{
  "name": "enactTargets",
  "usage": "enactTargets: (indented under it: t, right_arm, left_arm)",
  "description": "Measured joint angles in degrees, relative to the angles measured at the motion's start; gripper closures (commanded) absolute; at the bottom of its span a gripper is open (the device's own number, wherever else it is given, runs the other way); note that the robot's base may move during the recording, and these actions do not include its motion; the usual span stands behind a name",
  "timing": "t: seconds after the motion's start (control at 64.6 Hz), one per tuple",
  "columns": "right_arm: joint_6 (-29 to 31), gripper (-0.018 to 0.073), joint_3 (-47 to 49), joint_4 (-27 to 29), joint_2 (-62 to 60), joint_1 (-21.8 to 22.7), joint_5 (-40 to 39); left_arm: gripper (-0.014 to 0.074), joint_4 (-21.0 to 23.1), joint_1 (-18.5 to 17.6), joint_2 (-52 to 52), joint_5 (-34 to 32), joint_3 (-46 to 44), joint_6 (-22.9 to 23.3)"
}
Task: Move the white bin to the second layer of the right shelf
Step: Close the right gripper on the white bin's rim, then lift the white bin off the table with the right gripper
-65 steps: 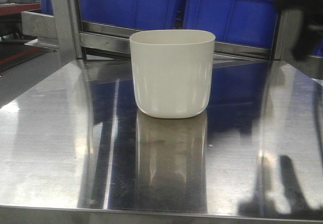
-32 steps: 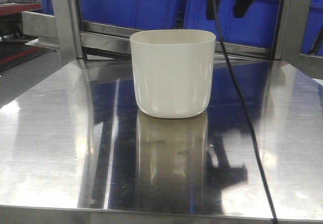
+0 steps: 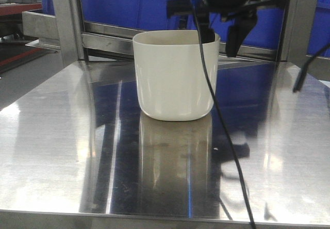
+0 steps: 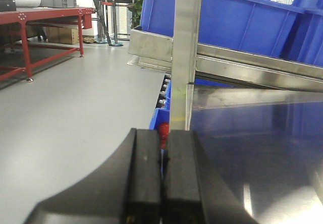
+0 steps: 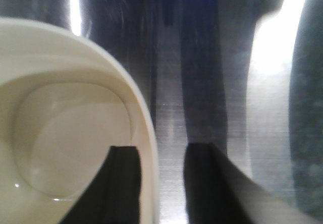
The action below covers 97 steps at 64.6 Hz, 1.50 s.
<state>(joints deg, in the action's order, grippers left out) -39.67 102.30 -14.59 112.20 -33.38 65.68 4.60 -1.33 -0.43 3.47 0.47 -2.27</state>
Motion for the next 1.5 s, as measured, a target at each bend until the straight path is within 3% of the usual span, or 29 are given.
enactTargets:
  t: [0.124,0.387,0.62,0.805,1.115,1.255,1.502]
  right_arm:
    - [0.0,0.0515,-0.21,1.5,0.49,0.11,-0.44]
    - [3.22,0.0504,0.24,1.82,0.0,0.23,-0.44]
    - [17.34,0.0504,-1.49,5.89,-6.61,5.41,-2.79]
    - [25.33,0.0504,-13.28,11.57,-16.2,15.16,-9.88]
    - [37.78,0.0504,-40.41,14.59,-35.08,29.19,-28.55]
    - [38.95,0.0504,-49.94,14.59,-45.05,31.4,-31.68]
    - [39.07,0.0504,-62.64,14.91,-64.55,31.51,-31.8]
  left_arm:
    - [0.0512,0.0,0.0,0.0,0.0,0.0,0.0]
    - [0.0512,0.0,0.0,0.0,0.0,0.0,0.0]
    - [0.0512,0.0,0.0,0.0,0.0,0.0,0.0]
    - [0.0512,0.0,0.0,0.0,0.0,0.0,0.0]
    - [0.0512,0.0,0.0,0.0,0.0,0.0,0.0]
    - [0.0512,0.0,0.0,0.0,0.0,0.0,0.0]
    - [0.0512,0.0,0.0,0.0,0.0,0.0,0.0]
